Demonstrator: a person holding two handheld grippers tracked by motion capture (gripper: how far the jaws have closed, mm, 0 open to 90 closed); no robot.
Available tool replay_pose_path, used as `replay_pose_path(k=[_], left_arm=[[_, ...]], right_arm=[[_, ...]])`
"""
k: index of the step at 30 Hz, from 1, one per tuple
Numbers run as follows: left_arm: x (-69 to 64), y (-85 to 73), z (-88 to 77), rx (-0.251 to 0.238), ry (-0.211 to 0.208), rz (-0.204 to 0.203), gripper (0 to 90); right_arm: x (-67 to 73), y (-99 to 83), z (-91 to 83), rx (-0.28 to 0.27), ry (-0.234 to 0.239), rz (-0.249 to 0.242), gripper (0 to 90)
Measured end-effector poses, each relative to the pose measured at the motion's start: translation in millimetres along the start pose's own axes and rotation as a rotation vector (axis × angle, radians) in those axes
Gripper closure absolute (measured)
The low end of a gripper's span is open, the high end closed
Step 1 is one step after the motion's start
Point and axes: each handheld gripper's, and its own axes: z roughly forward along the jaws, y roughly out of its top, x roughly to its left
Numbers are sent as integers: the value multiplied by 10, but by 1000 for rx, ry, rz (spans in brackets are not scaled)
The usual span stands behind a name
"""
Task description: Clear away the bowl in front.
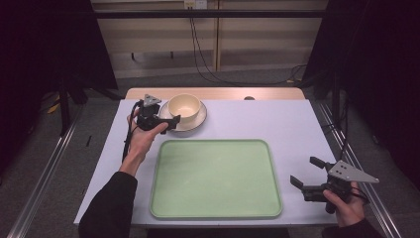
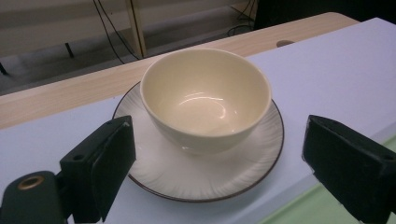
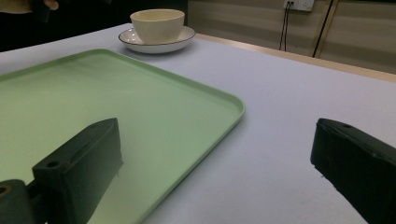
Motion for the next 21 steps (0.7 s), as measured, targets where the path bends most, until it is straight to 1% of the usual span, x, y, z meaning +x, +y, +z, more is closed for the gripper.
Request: replay_pose_path(k=[1, 2, 4, 6, 8, 9, 10, 11, 12, 15, 16, 17, 19, 20, 21], left_arm=[[0, 0, 0, 0, 0, 0, 110], [6, 9, 29, 3, 13, 0, 110], [33, 31, 84, 8, 9, -1, 113], [71, 56, 165, 12, 33, -30, 118], [93, 76, 221, 34, 56, -19, 129], [110, 88, 239, 42, 60, -18, 132], [126, 98, 263, 39, 61, -29, 125], [137, 107, 284, 44, 59, -30, 127], [146, 114, 307, 51, 66, -22, 127], [162, 121, 366, 65, 63, -33, 126], [159, 122, 394, 63, 64, -37, 124], [166, 123, 415, 67, 73, -34, 124], [178, 115, 459, 70, 99, -54, 121], [221, 92, 493, 127, 102, -71, 132], [221, 92, 493, 127, 102, -71, 133]], right_arm=[[-3, 0, 0, -2, 0, -1, 15], [-3, 0, 0, -2, 0, -1, 15], [-3, 2, -3, -2, 1, 0, 15], [-5, 1, -3, -4, 0, -1, 15], [-5, 0, -3, -4, 2, -1, 15], [-4, 1, -4, -2, 2, 1, 15], [-5, 0, -3, -2, 2, -1, 16], [-5, -1, -2, -2, 3, -4, 16], [-3, -1, -2, -1, 3, -2, 16], [0, 0, 0, -3, 5, 4, 16], [-1, -2, 1, -2, 5, 4, 16], [-1, -2, 1, -2, 5, 4, 16], [-3, -3, 0, -1, 6, 0, 16], [-4, -3, 1, -5, 9, -3, 17], [-4, -3, 1, -5, 9, -3, 17]])
